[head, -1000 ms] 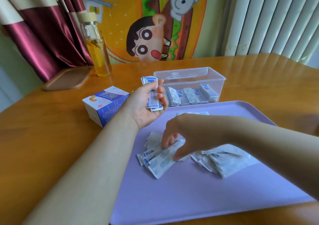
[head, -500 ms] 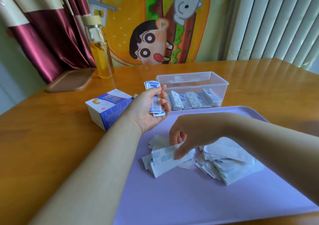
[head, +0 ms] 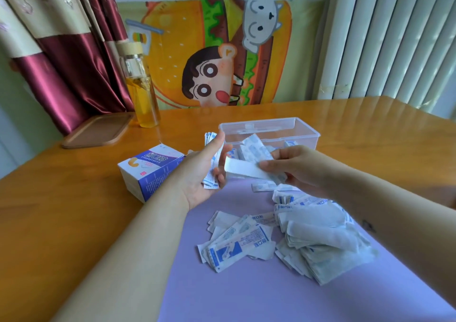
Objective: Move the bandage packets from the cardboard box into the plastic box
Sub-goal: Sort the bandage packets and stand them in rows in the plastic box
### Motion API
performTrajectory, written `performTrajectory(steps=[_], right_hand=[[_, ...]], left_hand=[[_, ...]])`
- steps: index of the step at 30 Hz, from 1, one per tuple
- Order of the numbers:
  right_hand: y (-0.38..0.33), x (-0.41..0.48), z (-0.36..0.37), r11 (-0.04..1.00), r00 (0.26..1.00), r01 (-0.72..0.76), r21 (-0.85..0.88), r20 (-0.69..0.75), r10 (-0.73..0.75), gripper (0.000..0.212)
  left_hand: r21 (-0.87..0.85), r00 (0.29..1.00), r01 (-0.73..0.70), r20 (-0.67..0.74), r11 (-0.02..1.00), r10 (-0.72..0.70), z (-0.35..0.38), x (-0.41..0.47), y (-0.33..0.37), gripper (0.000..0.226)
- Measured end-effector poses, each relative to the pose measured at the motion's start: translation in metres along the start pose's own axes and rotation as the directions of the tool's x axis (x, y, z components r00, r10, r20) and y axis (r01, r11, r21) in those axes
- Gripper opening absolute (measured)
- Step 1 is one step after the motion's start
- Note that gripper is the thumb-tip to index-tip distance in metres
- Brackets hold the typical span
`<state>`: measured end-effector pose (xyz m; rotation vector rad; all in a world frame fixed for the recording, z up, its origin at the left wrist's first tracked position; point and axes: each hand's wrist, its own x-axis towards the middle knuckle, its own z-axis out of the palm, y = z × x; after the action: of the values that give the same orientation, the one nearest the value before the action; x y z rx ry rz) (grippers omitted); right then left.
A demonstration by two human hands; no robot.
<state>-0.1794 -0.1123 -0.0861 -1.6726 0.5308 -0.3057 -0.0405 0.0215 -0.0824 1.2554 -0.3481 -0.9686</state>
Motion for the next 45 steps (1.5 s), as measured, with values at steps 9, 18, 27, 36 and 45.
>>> performTrajectory(steps=[9,18,27,36,45], right_hand=[[0.005,0.001,0.013,0.997,0.986,0.062,0.036,-0.155,-0.056,0.016],[0.005,0.005,-0.031,0.646,0.998,-0.046,-0.762,-0.056,0.004,0.012],[0.013,0.007,-0.031,0.525,0.941,0.005,-0.851,-0.173,-0.29,0.023],[-0.014,-0.01,-0.001,0.799,0.991,0.105,-0.592,-0.008,-0.137,0.015],[0.01,-0.004,-0.028,0.477,0.931,0.01,-0.879,-0.165,-0.324,0.022]], left_hand=[[0.177,0.989,-0.137,-0.023,0.975,0.143,0.006,0.001,-0.013,0.011],[0.231,0.944,-0.208,-0.206,0.95,0.257,-0.003,0.005,-0.006,0.017],[0.313,0.937,-0.218,-0.198,0.924,0.288,-0.006,0.013,-0.01,0.031],[0.431,0.969,-0.193,-0.058,0.881,0.24,0.0,0.011,-0.019,0.02],[0.397,0.944,-0.177,-0.191,0.9,0.27,-0.008,0.015,-0.013,0.04]])
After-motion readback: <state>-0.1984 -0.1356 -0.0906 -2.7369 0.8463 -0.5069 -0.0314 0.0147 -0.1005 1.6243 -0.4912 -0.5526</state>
